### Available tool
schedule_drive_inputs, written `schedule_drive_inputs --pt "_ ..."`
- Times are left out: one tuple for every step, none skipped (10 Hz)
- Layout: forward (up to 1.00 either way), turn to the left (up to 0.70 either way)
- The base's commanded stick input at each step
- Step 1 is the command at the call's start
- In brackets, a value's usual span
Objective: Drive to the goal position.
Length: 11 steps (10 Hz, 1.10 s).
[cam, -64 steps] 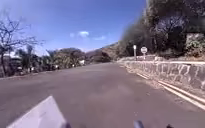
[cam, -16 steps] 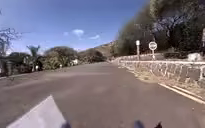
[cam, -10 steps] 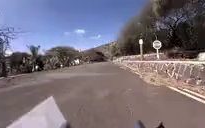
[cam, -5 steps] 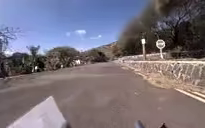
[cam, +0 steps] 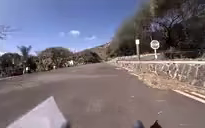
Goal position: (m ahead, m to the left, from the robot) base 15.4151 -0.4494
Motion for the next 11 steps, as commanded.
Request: schedule_drive_inputs --pt "0.5 0.0" --pt "0.5 0.0" --pt "0.5 0.0" --pt "0.5 -0.1" --pt "0.5 -0.24" --pt "0.5 -0.37" --pt "0.5 -0.5" --pt "0.5 -0.5" --pt "0.5 -0.5" --pt "0.5 -0.5" --pt "0.5 -0.39"
